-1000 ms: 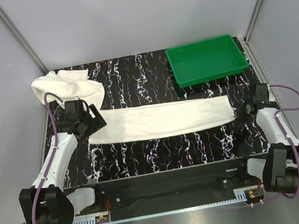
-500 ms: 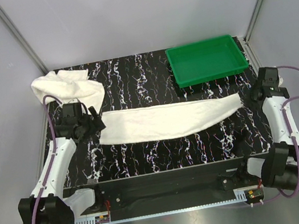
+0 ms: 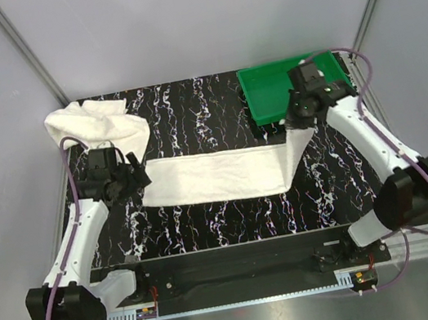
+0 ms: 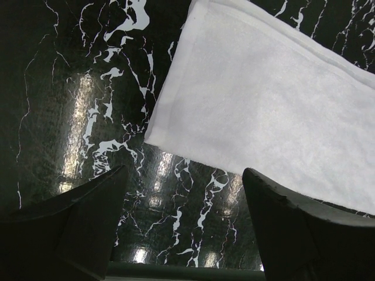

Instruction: Roll the towels

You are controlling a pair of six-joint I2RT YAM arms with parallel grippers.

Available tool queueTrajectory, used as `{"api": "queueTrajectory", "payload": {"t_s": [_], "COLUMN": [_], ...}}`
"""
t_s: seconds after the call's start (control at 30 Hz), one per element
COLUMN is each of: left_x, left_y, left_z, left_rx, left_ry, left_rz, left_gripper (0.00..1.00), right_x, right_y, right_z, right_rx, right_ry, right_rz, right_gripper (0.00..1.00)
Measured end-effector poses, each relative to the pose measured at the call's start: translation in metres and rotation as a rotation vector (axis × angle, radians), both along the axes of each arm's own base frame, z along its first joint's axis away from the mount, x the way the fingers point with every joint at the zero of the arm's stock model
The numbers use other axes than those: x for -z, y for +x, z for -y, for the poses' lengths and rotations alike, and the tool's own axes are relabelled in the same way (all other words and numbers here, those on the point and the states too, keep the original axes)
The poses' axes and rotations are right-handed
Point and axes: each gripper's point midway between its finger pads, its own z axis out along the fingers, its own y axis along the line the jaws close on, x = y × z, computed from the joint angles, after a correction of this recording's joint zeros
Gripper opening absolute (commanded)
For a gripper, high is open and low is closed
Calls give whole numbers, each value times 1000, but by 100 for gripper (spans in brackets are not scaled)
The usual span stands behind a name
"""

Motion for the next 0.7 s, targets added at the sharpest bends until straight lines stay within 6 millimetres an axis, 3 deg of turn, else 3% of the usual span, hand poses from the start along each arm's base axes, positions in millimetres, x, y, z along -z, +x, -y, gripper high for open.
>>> {"api": "queueTrajectory", "payload": {"t_s": [0.37, 0.5, 0.7], "left_x": [-9, -25, -49], "left_y": [-21, -31, -38], "left_z": [-11, -12, -11], "left_rx": [-67, -78, -68], "left_ry": [-14, -44, -54], "left_rz": [-12, 24, 99], "left_gripper": [85, 86, 86], "right_x": [-7, -5, 9], "right_y": [35, 51, 66], "right_z": [-148, -205, -273], "right_rx": [-286, -360, -422], "right_ry": [-25, -12, 48], "right_rz": [-44, -27, -19], "right_gripper": [0, 0, 0]}}
